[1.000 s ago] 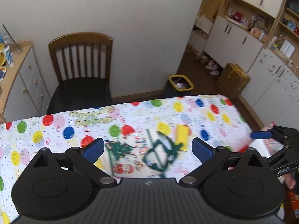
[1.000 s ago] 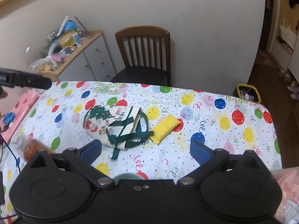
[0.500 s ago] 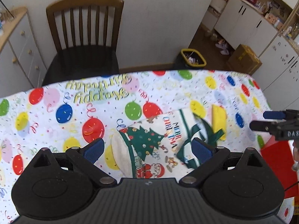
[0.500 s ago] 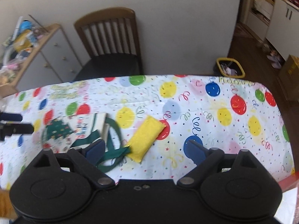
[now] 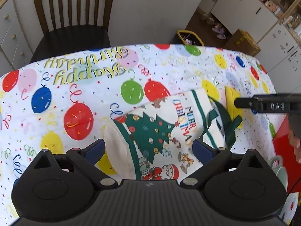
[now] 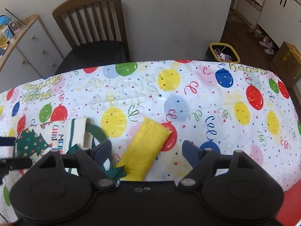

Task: Organize soft objects
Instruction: 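Grasp the Christmas tote bag with the left tool while the right tool grasps the yellow sponge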

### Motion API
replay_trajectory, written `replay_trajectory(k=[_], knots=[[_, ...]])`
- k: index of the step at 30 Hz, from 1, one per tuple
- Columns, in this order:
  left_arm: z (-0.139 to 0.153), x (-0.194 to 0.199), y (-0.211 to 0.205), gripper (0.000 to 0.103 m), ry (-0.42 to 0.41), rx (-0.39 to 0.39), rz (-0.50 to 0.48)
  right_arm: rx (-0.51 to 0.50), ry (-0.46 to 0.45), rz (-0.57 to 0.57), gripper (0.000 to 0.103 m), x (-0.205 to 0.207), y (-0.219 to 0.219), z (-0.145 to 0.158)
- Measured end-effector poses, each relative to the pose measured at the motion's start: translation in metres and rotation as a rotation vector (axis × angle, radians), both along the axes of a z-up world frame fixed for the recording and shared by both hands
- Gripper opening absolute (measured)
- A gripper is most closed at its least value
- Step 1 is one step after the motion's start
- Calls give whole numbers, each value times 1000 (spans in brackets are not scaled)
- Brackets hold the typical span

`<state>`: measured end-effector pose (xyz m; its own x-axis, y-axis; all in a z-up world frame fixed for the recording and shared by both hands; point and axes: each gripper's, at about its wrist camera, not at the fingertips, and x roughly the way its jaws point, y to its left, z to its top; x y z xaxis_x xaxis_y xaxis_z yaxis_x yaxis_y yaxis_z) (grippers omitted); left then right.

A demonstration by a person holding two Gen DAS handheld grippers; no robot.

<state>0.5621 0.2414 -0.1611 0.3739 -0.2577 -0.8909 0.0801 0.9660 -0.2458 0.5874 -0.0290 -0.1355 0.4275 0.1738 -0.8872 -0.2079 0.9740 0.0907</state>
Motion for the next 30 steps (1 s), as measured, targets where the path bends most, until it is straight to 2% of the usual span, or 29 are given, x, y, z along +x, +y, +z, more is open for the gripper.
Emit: replay_trajectory(k=[4,9,14,16,17,18,20,22,23,25,30], knots=[[-7,0,-3,99,-2,-7,-11,4,22,-11,79,4,4,-10],[-13,0,-9,89,-2,16,-29,-14,20,-9,74,4,8,-17],[-13,-3,-16,71,-34,74,-52,-34,26,12,66,3,14,-23],[-13,-4,-18,59,-45,97,-58,-52,12,20,65,1,17,-24],[-12,-4,-19,50,-49,104,-56,-61,5,24,61,1,18,-24],[-12,-4,-19,46,-53,116,-54,-72,-4,26,56,0,19,-24],[-11,-5,-20,34,-59,127,-53,-78,-11,26,53,-1,18,-23],[-10,-7,-20,30,-65,131,-49,-81,-16,25,50,-2,18,-23],[-9,-8,-21,24,-70,135,-50,-83,-19,26,49,-3,18,-23],[-6,-10,-23,18,-85,144,-53,-85,-24,37,47,-5,18,-23],[2,-16,-23,14,-122,142,-49,-62,-37,43,42,-9,9,-18]])
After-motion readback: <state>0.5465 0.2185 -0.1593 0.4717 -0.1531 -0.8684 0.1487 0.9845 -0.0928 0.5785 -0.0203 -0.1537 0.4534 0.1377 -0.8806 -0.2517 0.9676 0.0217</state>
